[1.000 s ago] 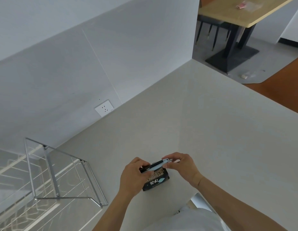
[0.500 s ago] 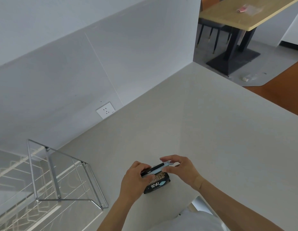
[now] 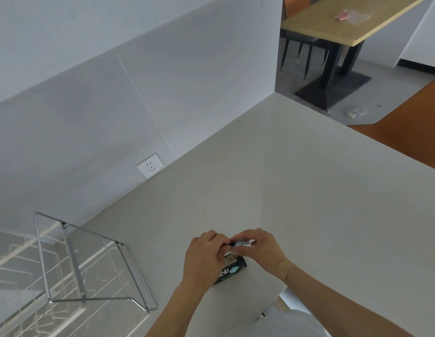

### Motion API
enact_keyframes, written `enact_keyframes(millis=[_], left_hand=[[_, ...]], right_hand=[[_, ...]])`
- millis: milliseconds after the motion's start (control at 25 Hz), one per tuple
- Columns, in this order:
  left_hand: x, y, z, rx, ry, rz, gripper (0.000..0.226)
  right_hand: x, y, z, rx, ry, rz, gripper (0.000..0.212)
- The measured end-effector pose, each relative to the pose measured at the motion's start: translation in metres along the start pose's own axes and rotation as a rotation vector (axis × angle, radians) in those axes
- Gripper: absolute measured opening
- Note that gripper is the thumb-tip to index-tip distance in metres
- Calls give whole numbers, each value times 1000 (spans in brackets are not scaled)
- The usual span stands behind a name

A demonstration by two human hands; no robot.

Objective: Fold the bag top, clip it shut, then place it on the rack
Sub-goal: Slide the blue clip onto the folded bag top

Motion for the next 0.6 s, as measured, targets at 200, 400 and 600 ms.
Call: enact_keyframes(millis=[200,400,600], left_hand=[[4,-1,4,-14,-30,-27,14],[1,-1,7,7,7,25,17],[-7,-2,12,4,47,56,19]], right_hand=[[0,0,3,23,39,87,17],[2,1,1,46,52,156,19],[9,-7,3,56,82,234,18]])
Point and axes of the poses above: each hand's wrist, its own z-axis away from the middle knuckle, its own y-axis out of the back of the hand, x = y × z, the point moved 1 cm from there along -z, towards the middle knuckle, and after that the axes turned 3 degrees about y, right-handed, at the moved point
